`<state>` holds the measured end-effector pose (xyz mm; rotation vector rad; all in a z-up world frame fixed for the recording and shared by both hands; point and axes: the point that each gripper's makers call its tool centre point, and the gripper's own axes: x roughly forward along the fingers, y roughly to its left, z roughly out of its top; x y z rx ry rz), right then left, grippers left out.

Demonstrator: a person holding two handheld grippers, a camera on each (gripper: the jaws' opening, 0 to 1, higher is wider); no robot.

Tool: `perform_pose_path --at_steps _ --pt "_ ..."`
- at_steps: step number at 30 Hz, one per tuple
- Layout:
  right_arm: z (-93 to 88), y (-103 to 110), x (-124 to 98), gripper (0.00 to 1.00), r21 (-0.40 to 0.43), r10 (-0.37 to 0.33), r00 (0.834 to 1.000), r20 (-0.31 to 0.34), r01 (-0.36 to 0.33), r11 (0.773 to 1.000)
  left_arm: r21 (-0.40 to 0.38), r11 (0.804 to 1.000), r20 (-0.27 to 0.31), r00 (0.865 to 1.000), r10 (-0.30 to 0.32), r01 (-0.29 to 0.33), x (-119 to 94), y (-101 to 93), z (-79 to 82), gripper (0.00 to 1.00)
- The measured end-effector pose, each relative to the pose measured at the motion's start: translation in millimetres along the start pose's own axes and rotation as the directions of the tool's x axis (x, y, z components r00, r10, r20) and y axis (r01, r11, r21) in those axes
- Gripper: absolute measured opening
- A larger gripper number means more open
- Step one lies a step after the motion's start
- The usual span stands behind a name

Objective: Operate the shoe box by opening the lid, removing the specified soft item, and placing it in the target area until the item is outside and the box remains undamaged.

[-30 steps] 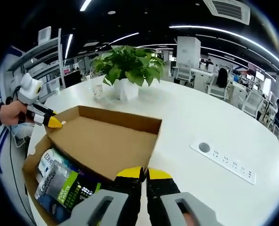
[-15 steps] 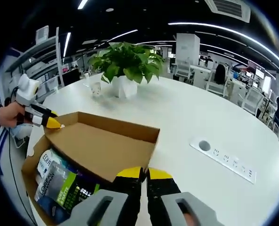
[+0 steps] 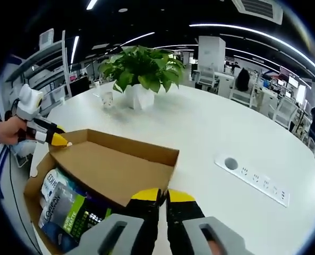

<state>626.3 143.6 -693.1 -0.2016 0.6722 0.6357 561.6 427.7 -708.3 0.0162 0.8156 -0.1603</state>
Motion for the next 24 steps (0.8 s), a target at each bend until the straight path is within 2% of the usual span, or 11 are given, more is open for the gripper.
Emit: perform_pose_path --at_steps 3,5,14,20,24 --pt "0.1 -0.8 -0.7 0.00 0.003 -0.007 1.000 0.000 0.007 1.000 -0.002 1.000 0.004 1.000 0.000 0.000 -1.2 0.6 0.8 0.27" --pt "1.6 -0.9 -2.0 0.01 -0.001 -0.016 1.000 0.005 0.016 1.000 -0.037 0.999 0.022 1.000 -0.010 0.011 -4.1 -0.9 4.2 0.27" --pt "10.6 3.7 -8.5 0.17 -0.004 -0.022 1.000 0.023 0.022 1.000 -0.050 0.999 0.070 0.997 0.008 -0.005 -20.9 4.3 16.8 0.30" --pt "13.2 3.2 -25.9 0.19 -0.003 -0.022 0.999 0.039 0.022 1.000 -0.069 0.998 0.104 0.995 0.001 0.006 -36.1 1.1 21.1 0.33" --pt "12.5 2.1 -41.2 0.24 -0.042 -0.033 0.998 0.044 0.035 0.999 -0.070 0.997 0.132 0.991 -0.007 0.016 -48.0 -4.9 25.8 0.33"
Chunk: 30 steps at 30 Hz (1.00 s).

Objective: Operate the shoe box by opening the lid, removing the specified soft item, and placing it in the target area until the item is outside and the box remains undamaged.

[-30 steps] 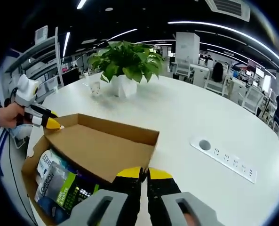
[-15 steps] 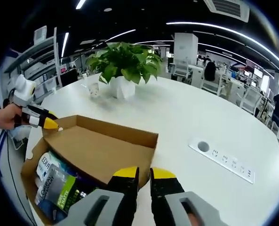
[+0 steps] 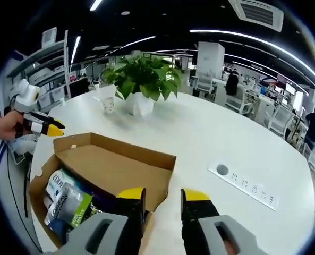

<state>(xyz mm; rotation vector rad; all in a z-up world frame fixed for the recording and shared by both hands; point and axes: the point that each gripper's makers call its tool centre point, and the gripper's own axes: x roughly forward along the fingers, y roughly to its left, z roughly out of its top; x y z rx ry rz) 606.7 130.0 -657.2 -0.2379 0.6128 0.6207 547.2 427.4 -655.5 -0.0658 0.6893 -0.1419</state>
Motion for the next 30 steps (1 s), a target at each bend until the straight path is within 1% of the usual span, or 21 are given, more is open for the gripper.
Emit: perform_pose_path --at_steps 3,5,9,13,17,21,30 --pt "0.1 1.1 -12.1 0.27 -0.003 0.001 1.000 0.016 -0.001 1.000 0.005 1.000 0.019 1.000 -0.009 0.009 -7.8 -6.6 3.6 0.34" --pt "-2.4 -2.2 -16.1 0.29 -0.005 0.005 1.000 0.022 -0.005 1.000 0.017 1.000 0.025 1.000 -0.019 0.019 -12.7 -13.2 4.3 0.35" --pt "-6.6 -1.8 -32.6 0.31 0.021 0.001 0.999 0.041 -0.002 1.000 0.033 0.999 0.039 0.998 -0.042 0.041 -21.4 -24.9 5.0 0.37" --pt "-10.0 -3.3 -46.0 0.32 0.037 -0.006 0.998 0.061 0.003 0.999 0.057 0.997 0.047 0.997 -0.063 0.060 -29.7 -37.1 4.4 0.39" --pt "-15.8 -2.2 -60.8 0.33 0.054 -0.006 0.997 0.074 0.002 0.999 0.063 0.995 0.057 0.995 -0.076 0.073 -37.1 -45.5 5.2 0.39" --pt "-24.5 -7.4 -72.5 0.35 0.077 -0.013 0.997 0.080 0.006 0.997 0.071 0.994 0.071 0.993 -0.094 0.089 -43.7 -54.5 7.1 0.39" --pt "-34.3 -10.0 -104.6 0.36 0.126 -0.029 0.993 0.116 0.014 0.992 0.078 0.989 0.075 0.989 -0.131 0.125 -51.0 -72.5 -1.8 0.40"
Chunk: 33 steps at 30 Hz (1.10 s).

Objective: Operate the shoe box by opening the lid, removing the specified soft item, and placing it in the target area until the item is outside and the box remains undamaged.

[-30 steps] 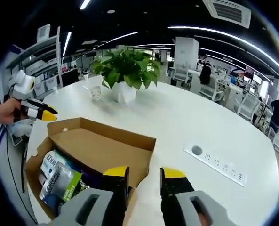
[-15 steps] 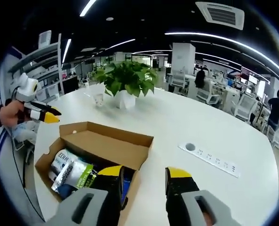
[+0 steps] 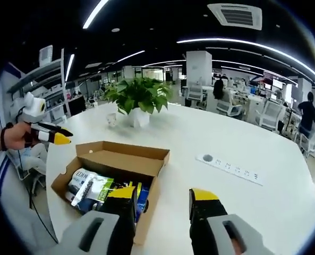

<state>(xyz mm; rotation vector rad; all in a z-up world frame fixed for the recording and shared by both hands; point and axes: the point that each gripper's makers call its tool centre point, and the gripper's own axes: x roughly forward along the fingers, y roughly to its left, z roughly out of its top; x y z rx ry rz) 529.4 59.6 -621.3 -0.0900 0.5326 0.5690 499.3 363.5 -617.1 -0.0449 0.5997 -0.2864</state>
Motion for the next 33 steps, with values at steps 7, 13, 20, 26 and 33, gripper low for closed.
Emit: perform_pose_path --at_steps 7,13,20,26,33 --pt "-7.4 0.2 -20.4 0.38 0.020 0.001 1.000 0.021 -0.001 1.000 0.014 0.999 -0.008 0.999 -0.034 0.034 -3.9 -19.9 -7.2 0.40" --pt "-21.4 0.3 -37.6 0.39 0.059 -0.021 0.999 0.040 0.019 0.998 0.024 0.998 -0.014 0.998 -0.054 0.054 -5.4 -30.6 -15.5 0.40" --pt "-39.0 -3.1 -56.6 0.39 0.103 -0.052 0.998 0.047 0.047 0.994 0.027 0.997 -0.025 0.997 -0.071 0.072 -8.0 -38.8 -25.7 0.40" --pt "-49.5 -0.3 -70.9 0.40 0.168 -0.071 0.995 0.069 0.059 0.984 0.020 0.997 -0.043 0.996 -0.080 0.081 -9.4 -43.8 -38.8 0.39" --pt "-72.2 2.3 -77.3 0.41 0.188 -0.075 0.996 0.056 0.063 0.980 0.019 0.996 -0.062 0.994 -0.090 0.091 -11.3 -51.4 -51.4 0.40"
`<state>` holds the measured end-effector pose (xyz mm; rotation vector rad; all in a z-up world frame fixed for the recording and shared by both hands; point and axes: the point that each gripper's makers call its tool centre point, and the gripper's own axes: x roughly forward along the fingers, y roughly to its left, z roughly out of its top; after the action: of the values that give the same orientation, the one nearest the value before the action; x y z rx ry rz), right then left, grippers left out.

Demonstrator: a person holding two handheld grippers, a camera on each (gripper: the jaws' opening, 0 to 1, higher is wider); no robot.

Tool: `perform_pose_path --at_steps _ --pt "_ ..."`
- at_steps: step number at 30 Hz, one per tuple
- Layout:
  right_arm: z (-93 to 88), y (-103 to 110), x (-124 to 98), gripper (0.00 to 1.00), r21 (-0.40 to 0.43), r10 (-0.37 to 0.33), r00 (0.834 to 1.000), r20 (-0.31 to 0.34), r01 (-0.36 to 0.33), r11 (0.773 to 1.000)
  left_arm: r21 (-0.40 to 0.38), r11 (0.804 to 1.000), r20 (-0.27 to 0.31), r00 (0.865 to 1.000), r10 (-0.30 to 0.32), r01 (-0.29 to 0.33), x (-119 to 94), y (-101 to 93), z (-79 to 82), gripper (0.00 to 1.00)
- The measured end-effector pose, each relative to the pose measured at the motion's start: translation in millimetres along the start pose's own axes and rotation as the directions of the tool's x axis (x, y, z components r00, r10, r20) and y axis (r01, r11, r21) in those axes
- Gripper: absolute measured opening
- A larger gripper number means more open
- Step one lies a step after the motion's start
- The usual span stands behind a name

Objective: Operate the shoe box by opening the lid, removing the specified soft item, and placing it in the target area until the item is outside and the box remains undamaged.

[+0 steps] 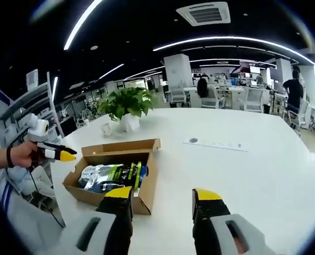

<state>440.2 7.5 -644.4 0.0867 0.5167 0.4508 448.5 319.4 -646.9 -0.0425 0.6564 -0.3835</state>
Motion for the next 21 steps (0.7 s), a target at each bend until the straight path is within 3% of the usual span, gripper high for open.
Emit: perform_pose_path --at_steps 13,21 --pt "-21.6 1.3 -18.0 0.42 0.014 0.000 1.000 0.000 0.000 1.000 -0.019 1.000 -0.030 0.999 -0.012 0.011 5.7 -7.6 -16.7 0.40" --pt "-35.2 6.4 -16.0 0.42 0.024 0.009 1.000 -0.023 -0.008 1.000 -0.090 0.995 -0.055 0.997 -0.046 0.041 17.4 -15.0 -27.8 0.40"
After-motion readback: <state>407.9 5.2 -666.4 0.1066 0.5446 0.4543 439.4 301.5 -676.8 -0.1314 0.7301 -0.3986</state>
